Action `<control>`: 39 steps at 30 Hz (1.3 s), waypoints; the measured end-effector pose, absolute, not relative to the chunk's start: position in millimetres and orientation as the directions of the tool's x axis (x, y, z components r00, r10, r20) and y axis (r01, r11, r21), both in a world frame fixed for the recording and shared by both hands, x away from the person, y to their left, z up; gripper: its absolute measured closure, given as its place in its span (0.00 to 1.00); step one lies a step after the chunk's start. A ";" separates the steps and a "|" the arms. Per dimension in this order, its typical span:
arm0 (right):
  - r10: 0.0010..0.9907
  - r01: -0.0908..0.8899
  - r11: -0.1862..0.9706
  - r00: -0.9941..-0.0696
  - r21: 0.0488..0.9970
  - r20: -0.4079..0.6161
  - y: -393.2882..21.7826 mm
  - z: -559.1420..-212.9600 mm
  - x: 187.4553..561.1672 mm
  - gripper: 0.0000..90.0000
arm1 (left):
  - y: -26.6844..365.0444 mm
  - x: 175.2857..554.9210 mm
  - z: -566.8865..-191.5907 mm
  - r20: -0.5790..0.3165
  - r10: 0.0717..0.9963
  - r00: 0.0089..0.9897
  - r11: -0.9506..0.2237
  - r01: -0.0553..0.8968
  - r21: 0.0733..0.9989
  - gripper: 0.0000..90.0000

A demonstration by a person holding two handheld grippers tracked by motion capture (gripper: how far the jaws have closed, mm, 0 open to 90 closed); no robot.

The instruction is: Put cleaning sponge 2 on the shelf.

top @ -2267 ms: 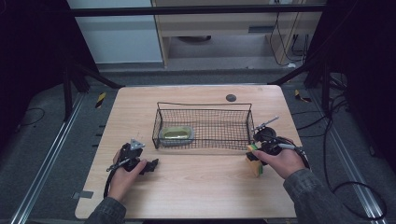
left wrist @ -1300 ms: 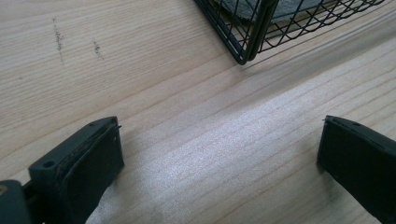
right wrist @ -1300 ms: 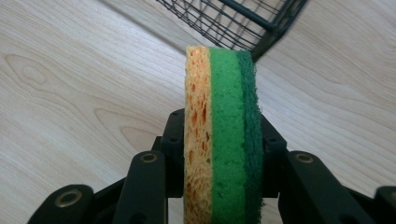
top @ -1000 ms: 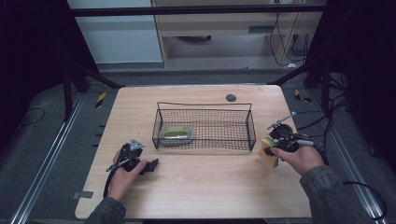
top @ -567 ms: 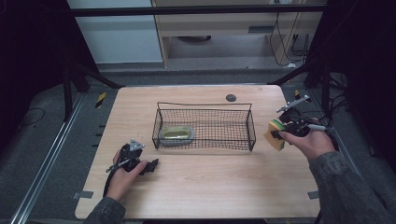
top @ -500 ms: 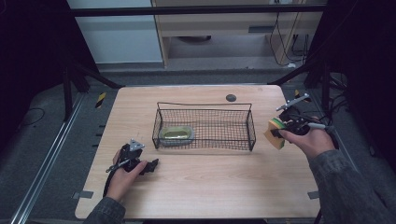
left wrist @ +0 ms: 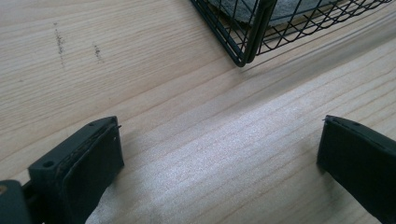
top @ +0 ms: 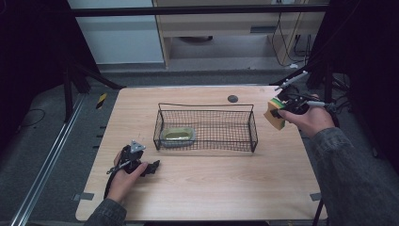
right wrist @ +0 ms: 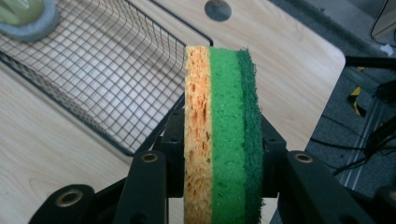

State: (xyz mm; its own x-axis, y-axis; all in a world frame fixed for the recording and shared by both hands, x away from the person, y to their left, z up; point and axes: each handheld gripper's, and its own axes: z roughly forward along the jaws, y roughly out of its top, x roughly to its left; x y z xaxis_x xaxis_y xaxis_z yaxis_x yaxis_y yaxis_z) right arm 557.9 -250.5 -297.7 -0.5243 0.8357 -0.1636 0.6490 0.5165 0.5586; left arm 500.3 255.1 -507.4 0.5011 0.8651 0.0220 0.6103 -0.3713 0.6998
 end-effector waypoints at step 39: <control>0.756 0.527 0.572 -0.635 0.629 -0.155 -186.7 -312.8 601.2 0.72 | 256.0 501.7 -507.5 0.022 0.855 0.519 -0.383 0.603 0.700 0.00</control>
